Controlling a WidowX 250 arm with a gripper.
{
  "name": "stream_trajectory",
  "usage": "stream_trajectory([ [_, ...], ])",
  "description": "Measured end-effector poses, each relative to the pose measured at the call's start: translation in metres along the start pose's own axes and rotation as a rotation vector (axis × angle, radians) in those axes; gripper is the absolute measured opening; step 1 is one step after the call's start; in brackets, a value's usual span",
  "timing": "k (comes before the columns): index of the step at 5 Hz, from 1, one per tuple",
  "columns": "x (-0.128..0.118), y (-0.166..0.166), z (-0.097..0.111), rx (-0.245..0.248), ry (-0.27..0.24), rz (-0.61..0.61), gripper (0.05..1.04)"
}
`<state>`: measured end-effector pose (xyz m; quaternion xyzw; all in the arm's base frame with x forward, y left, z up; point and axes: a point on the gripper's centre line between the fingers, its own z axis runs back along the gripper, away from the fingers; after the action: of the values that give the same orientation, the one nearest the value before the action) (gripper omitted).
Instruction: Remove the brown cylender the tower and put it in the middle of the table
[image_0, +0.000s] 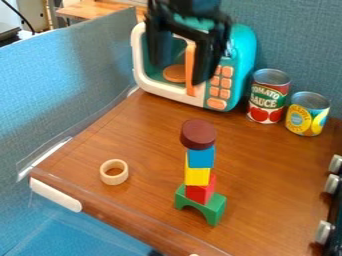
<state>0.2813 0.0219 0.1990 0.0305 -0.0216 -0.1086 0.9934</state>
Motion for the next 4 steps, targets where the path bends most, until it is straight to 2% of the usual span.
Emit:
stream_trajectory([
  [1, 0.01, -0.009, -0.027, -0.01, 0.049, -0.055, 1.0],
  [3, 0.011, -0.013, -0.054, -0.04, 0.108, -0.022, 1.0],
  [4, 0.011, -0.015, -0.062, -0.053, 0.122, -0.008, 1.0],
])
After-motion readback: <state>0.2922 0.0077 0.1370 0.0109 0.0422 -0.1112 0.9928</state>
